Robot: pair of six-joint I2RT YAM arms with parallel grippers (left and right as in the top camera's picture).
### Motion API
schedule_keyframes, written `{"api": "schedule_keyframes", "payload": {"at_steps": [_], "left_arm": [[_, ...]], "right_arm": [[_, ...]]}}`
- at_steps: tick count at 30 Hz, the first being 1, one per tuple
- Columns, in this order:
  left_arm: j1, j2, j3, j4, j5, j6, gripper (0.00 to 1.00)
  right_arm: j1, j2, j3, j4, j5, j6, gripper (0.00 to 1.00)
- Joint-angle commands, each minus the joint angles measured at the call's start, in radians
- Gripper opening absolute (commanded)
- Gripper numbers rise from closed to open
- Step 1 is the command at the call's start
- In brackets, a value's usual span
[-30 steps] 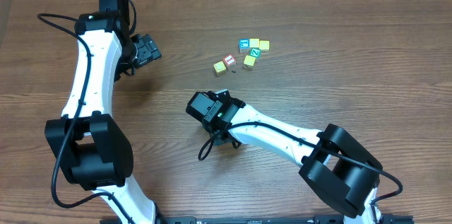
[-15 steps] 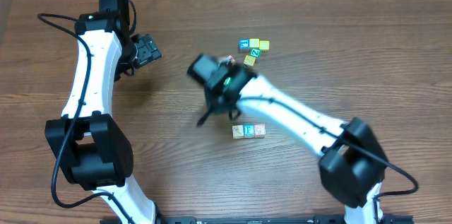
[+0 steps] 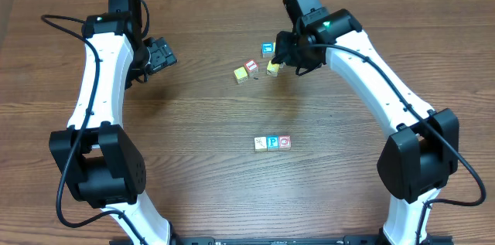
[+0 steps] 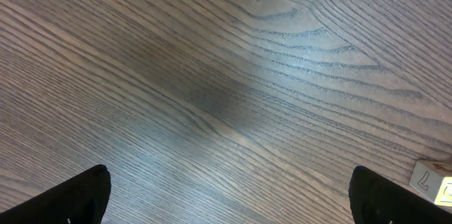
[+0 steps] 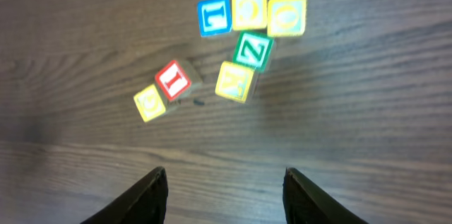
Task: Flip 4 blocks
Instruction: 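Raise the right gripper and move it over the block cluster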
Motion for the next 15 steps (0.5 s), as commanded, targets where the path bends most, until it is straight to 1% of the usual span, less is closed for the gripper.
{"api": "schedule_keyframes", "payload": {"at_steps": [1,6,10,15], "left_arm": [[0.002,-0.017,0.016,0.001,-0.009,-0.014,1.00],[0.002,-0.017,0.016,0.001,-0.009,-0.014,1.00],[0.002,-0.017,0.016,0.001,-0.009,-0.014,1.00],[0.002,-0.017,0.016,0.001,-0.009,-0.014,1.00]], "right_arm": [[0.010,-0.005,0.020,0.030,-0.030,-0.029,0.54],[0.028,0.014,0.019,0.086,-0.031,-0.029,0.55],[0.050,0.052,0.019,0.129,-0.031,-0.030,0.62],[0.080,0.108,0.019,0.166,-0.019,-0.081,0.64]]}}
